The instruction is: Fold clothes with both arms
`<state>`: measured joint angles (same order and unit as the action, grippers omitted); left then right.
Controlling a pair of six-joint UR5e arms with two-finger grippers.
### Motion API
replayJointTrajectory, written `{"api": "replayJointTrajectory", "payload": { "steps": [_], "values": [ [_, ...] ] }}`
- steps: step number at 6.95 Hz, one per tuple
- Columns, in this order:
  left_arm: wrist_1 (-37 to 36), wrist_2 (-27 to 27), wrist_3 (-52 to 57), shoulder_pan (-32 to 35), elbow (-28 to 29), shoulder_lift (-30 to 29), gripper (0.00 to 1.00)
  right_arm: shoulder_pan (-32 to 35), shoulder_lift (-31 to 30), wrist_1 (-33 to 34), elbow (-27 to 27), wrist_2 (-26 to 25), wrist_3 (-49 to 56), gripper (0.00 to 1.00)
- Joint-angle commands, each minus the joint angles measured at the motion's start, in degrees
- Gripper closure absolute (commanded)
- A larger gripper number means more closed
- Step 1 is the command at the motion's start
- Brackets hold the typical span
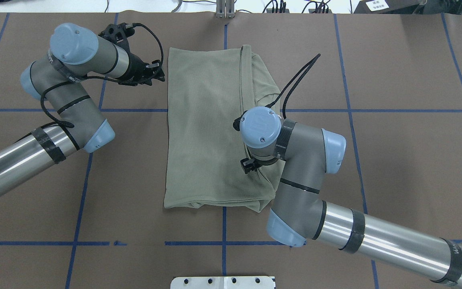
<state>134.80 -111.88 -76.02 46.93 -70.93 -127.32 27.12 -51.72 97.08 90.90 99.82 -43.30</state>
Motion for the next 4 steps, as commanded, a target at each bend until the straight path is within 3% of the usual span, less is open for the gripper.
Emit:
{"api": "replayJointTrajectory", "payload": {
  "steps": [1,2,4],
  "values": [
    [-0.07,0.0,-0.09,0.0,-0.09,-0.03,0.5,3.1,-9.82,0.39,8.61,0.55,4.41,0.0],
    [-0.15,0.0,-0.18,0.0,-1.05,-0.03,0.5,2.94,-14.15,0.66,13.64,0.46,5.06,0.0],
    [-0.16,0.09,-0.18,0.0,-1.23,0.06,0.5,2.32,-9.22,2.32,11.6,0.2,4.01,0.0]
  ]
}}
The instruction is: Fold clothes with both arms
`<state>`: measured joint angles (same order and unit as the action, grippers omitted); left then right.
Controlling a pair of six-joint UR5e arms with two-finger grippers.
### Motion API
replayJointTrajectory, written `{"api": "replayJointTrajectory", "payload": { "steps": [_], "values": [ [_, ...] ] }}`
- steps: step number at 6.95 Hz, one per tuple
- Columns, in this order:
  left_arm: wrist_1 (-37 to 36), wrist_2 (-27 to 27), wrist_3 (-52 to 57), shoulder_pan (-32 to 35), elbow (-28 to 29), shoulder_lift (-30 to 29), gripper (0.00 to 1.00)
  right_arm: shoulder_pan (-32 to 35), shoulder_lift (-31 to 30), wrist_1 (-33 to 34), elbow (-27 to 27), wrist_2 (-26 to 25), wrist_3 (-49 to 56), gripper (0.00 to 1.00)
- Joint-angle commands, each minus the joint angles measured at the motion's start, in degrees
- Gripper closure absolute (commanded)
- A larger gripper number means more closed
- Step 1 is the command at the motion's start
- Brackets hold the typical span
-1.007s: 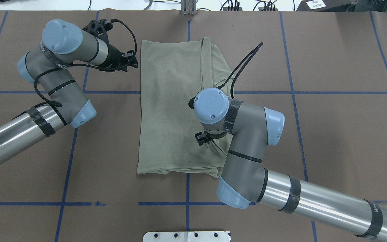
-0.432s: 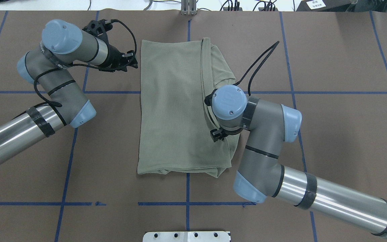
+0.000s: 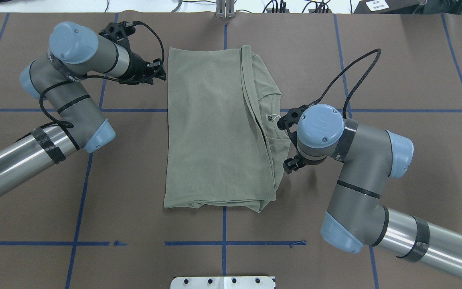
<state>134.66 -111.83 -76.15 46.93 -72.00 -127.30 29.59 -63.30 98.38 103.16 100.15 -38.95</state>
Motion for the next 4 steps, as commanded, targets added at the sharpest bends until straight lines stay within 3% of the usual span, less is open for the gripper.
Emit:
{"api": "replayJointTrajectory", "payload": {
  "steps": [1,3,4],
  "values": [
    [-0.01,0.03,-0.05,0.0,-0.24,-0.05,0.5,0.64,7.09,0.41,-5.12,-0.13,-2.6,0.0],
    [-0.01,-0.06,-0.05,0.0,-0.25,-0.05,0.5,1.96,16.33,0.15,-15.49,-0.04,-3.59,0.0],
    [-0.01,0.03,-0.05,0.0,-0.25,-0.05,0.5,2.57,17.41,-5.77,-20.67,-0.13,-3.67,0.0]
  ]
}}
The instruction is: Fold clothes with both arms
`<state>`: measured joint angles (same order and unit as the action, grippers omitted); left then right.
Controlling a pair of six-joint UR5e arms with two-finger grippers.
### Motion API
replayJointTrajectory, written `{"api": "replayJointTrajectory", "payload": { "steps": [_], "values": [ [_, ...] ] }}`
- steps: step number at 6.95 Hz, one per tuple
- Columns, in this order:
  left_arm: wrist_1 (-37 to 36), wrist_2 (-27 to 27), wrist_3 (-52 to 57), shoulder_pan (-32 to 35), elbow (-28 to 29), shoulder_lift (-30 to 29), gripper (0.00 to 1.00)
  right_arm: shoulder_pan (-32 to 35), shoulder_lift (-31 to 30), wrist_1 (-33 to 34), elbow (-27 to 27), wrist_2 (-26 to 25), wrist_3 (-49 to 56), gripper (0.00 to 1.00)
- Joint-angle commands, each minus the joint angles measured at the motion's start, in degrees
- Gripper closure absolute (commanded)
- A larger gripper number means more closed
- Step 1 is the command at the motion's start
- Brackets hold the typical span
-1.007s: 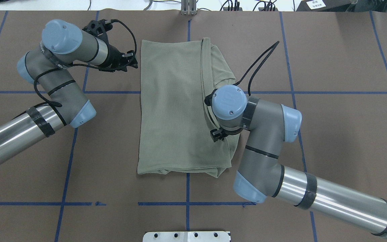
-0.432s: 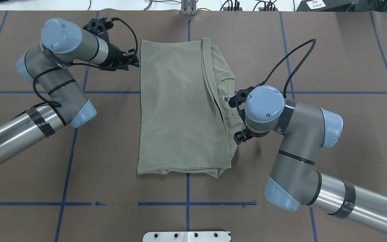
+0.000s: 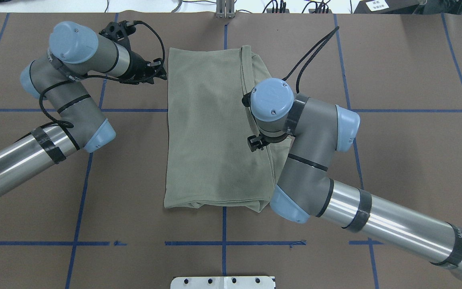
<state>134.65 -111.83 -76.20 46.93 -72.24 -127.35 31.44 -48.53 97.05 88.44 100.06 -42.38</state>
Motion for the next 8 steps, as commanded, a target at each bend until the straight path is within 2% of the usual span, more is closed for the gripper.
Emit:
{"api": "replayJointTrajectory", "payload": {
  "steps": [1,4,6,7,8],
  "values": [
    [0.0,-0.05,0.0,0.0,-0.01,-0.01,0.5,2.12,4.22,-11.55,-12.96,0.14,-1.99,0.0],
    [0.0,-0.05,0.0,0.0,-0.01,-0.01,0.5,5.55,5.99,-12.06,-18.2,0.31,0.7,0.0],
    [0.0,-0.05,0.0,-0.09,-0.44,0.34,0.49,10.9,5.99,-12.06,-20.58,0.92,5.81,0.0],
    [0.0,-0.05,0.0,-0.09,-0.45,0.61,0.49,12.93,5.99,-11.72,-20.07,5.8,7.04,0.0],
    [0.0,-0.05,0.0,-0.09,-1.14,0.7,0.49,12.77,6.42,-11.62,-17.89,7.42,3.92,0.0]
  ]
}}
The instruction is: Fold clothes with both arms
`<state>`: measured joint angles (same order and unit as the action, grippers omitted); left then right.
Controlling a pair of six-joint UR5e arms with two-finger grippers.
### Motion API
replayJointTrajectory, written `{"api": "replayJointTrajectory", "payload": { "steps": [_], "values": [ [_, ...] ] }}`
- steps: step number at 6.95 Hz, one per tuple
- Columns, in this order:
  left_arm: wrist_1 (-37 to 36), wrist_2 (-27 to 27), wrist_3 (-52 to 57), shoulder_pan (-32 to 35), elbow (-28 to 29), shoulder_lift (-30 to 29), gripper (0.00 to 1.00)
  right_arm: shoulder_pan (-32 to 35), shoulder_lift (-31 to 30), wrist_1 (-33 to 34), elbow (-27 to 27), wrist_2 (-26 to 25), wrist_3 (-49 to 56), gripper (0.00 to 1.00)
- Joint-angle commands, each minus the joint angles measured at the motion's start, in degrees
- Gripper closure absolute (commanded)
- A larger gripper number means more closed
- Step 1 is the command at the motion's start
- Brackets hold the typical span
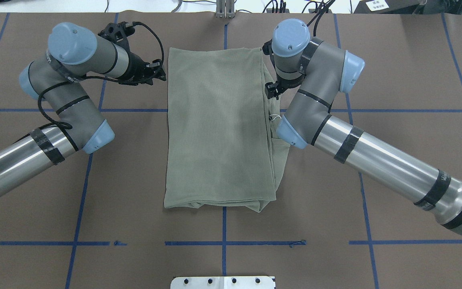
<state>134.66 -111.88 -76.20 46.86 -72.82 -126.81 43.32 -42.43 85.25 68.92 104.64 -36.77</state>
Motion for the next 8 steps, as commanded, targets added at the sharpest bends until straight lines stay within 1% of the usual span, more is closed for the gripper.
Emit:
{"api": "replayJointTrajectory", "payload": {
  "steps": [1,2,3,4,5,6,7,8],
  "values": [
    [-0.01,0.0,0.0,-0.02,-0.83,0.33,0.49,-0.94,-0.37,0.18,5.39,2.85,-8.07,0.0],
    [-0.01,0.0,0.0,-0.02,-1.27,0.68,0.49,-3.31,-1.33,0.09,8.83,2.68,-15.79,0.0],
    [-0.01,0.0,0.0,-0.02,-1.19,0.68,0.49,-6.47,-6.13,-0.26,15.73,1.98,-22.4,0.0],
    [-0.01,0.0,0.0,-0.02,-1.19,0.68,0.49,-11.37,-11.4,-0.52,24.42,-2.29,-32.47,0.0],
    [-0.01,0.0,0.0,-0.02,-1.19,0.68,0.49,-14.46,-13.62,-0.35,28.68,-4.77,-45.62,0.0],
    [-0.01,0.09,0.0,-0.02,-1.19,0.77,0.49,-16.76,-14.0,-0.17,30.2,-7.32,-54.19,0.0],
    [-0.01,0.09,0.0,-0.1,-1.19,0.77,0.49,-20.0,-16.35,-0.43,31.09,-11.09,-63.85,0.0],
    [-0.01,0.09,0.0,-0.1,-1.19,0.94,0.49,-21.6,-17.33,-0.44,31.27,-12.43,-73.17,0.0]
  ]
}}
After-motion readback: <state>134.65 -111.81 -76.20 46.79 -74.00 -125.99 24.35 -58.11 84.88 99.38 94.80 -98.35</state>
